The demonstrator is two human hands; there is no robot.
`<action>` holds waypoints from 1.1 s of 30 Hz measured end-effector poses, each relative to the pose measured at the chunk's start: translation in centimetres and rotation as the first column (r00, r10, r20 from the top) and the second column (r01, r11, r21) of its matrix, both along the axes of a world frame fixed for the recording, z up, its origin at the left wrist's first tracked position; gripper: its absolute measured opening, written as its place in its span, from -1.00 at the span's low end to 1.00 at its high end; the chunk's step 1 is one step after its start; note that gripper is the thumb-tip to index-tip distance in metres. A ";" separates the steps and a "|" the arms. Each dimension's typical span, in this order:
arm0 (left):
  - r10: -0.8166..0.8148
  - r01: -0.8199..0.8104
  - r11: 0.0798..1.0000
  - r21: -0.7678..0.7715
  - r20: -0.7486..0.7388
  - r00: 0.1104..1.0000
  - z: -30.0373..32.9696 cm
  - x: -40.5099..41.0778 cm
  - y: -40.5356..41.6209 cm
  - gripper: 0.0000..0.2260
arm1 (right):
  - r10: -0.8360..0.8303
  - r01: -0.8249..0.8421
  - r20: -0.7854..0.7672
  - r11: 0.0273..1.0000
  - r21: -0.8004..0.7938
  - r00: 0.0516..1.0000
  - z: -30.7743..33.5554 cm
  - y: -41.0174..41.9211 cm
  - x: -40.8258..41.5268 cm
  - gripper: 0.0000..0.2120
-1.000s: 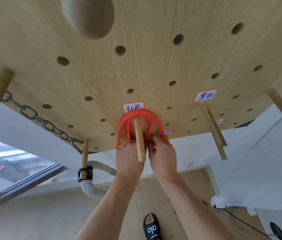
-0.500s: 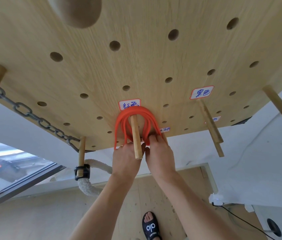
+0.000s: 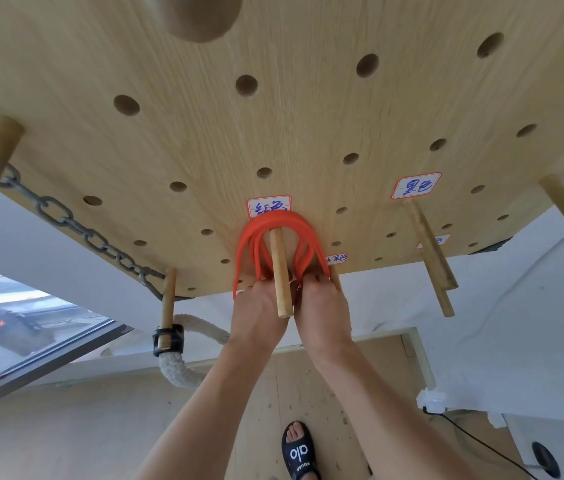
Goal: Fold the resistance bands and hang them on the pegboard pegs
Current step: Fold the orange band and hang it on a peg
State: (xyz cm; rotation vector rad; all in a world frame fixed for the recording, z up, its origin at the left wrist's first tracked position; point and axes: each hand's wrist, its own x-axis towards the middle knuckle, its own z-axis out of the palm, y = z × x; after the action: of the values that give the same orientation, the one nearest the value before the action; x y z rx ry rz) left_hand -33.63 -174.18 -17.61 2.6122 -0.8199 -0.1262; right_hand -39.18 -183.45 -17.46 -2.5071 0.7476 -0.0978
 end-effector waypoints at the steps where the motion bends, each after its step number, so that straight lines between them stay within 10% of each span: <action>1: 0.001 -0.001 1.000 -0.023 -0.012 1.000 -0.1 0.0 0.0 -0.89 | -0.001 0.001 0.003 1.000 0.009 1.000 0.0 0.0 0.0 -0.78; 24: -0.018 0.016 0.999 0.032 0.081 0.997 0.2 0.1 0.1 -0.81 | -0.166 0.162 0.013 0.977 0.139 0.986 0.3 0.6 0.7 -0.84; 33: 0.131 -0.144 0.988 -0.063 -0.173 0.976 -1.4 -0.3 0.3 -0.88 | -0.186 0.138 0.161 0.953 0.269 0.969 -0.5 2.1 -0.7 -0.49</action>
State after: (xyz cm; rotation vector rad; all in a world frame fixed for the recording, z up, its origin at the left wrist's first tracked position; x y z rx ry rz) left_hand -33.93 -173.87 -19.05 2.5363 -0.5726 -0.2675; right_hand -39.86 -181.37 -17.99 -2.1552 0.8319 -0.2710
